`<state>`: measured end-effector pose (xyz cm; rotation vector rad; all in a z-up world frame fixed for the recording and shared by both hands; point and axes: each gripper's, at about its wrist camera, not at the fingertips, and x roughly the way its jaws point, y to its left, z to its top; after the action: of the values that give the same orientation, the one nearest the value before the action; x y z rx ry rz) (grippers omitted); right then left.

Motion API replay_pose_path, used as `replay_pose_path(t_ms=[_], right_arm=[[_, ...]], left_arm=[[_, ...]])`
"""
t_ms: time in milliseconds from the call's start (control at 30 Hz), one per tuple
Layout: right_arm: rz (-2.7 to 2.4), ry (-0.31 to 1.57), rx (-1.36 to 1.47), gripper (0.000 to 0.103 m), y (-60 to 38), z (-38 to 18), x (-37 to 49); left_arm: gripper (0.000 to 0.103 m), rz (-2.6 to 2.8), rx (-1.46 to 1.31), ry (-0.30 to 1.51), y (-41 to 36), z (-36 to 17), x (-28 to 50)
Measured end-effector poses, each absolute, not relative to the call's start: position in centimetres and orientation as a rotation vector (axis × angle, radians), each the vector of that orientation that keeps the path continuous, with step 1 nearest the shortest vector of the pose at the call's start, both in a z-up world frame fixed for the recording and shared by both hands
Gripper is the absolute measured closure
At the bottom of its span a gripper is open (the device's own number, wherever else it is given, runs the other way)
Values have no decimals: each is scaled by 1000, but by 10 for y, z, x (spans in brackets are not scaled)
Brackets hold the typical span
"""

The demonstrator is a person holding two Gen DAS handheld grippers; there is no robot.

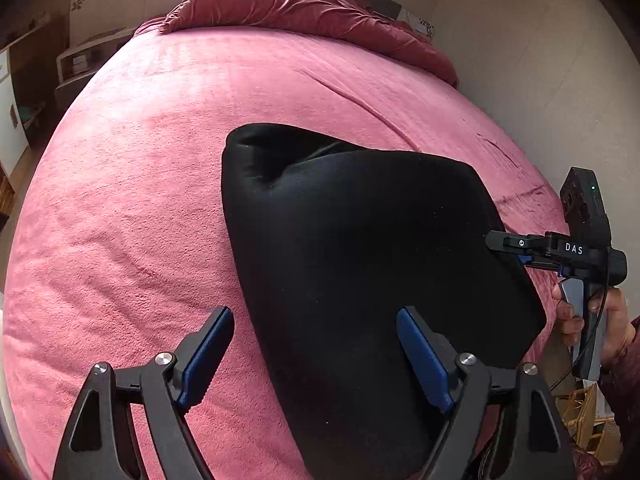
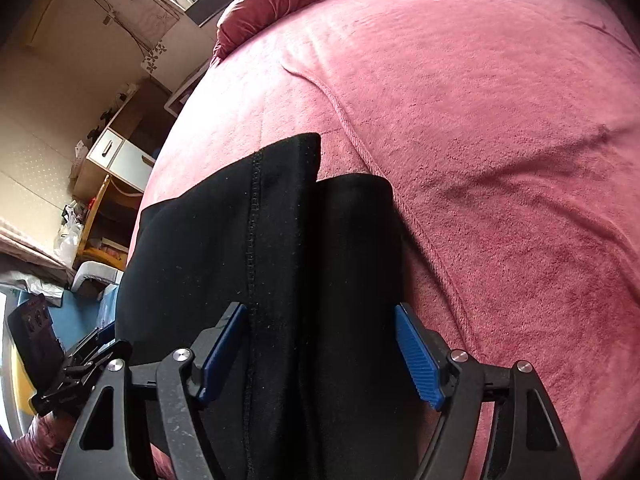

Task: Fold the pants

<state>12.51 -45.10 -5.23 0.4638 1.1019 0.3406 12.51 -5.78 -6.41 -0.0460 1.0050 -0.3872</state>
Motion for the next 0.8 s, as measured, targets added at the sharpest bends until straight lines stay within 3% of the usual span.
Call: replay_pose_path(t_ms=[800], right_arm=[[469, 1112, 596, 23, -466, -90, 126]], left_arm=[[15, -415, -52, 1025, -70, -82, 139]])
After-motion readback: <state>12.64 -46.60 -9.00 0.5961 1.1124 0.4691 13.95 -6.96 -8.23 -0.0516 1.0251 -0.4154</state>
